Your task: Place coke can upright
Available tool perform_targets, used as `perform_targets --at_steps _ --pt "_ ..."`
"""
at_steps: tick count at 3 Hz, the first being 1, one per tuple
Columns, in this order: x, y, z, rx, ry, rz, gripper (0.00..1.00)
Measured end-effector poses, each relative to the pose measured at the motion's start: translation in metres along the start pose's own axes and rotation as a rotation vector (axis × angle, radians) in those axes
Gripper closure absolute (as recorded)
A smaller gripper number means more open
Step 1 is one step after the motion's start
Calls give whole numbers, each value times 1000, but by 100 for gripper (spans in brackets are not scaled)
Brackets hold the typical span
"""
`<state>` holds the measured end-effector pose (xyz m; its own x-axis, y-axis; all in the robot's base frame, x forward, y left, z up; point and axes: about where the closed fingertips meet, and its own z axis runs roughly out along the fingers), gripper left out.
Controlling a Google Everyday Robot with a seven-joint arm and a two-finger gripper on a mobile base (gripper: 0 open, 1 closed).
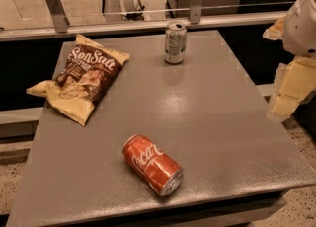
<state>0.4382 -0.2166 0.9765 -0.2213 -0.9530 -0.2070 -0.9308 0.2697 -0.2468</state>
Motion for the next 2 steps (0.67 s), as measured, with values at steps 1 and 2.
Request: perform_targets --at_steps 1,2 --pt "0 0 0 0 0 0 0" --pt "-32 19 7 -22 -43 -21 0"
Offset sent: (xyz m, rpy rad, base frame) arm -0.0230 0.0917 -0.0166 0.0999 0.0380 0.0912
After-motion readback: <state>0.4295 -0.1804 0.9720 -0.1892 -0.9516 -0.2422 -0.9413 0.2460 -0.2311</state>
